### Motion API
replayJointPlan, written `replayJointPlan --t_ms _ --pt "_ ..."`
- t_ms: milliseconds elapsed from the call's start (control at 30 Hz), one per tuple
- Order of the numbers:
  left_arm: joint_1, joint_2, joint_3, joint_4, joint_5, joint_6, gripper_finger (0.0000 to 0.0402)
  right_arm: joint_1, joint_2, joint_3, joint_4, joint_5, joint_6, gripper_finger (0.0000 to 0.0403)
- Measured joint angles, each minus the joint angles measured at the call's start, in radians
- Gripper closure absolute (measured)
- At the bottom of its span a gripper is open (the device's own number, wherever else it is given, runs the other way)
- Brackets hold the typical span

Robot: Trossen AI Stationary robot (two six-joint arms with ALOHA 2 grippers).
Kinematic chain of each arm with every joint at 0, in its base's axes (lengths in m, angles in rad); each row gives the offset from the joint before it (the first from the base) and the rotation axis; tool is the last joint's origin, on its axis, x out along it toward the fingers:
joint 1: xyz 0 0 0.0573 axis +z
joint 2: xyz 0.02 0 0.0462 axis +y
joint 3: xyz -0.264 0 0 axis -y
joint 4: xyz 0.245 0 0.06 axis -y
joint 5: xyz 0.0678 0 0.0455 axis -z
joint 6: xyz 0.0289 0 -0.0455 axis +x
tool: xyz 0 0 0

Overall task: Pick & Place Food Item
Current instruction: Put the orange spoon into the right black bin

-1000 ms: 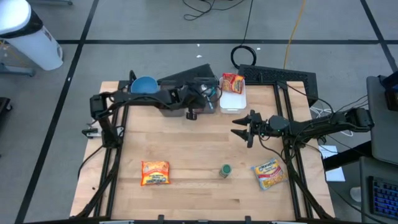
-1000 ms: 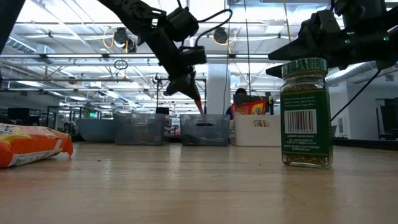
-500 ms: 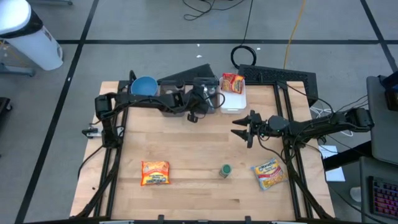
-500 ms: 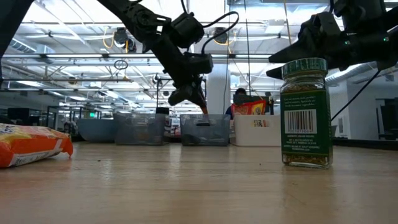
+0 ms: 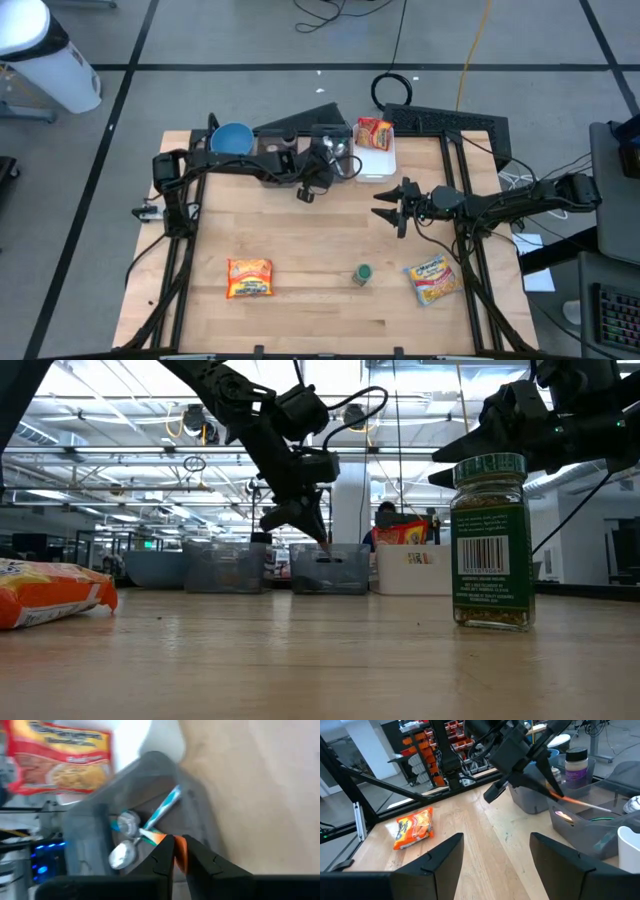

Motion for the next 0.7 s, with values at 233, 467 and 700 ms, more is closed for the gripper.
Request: replayJointPlan --t_ms 233,467,700 --pt "0.0 0.0 0.0 -0.016 0.003 -0.025 0.0344 0.0 0.0 0.0 0.0 0.0 0.0 0.0183" --pt "0.002 0.0 0.0 -0.016 -0.002 -0.047 0.0309 0.0 0.0 0.0 0.001 0.0 0.002 0.0186" --pt "0.003 -0.002 0.0 -0.013 -0.054 -0.059 0.0235 0.0 0.0 0.0 0.001 0.0 0.003 0.0188"
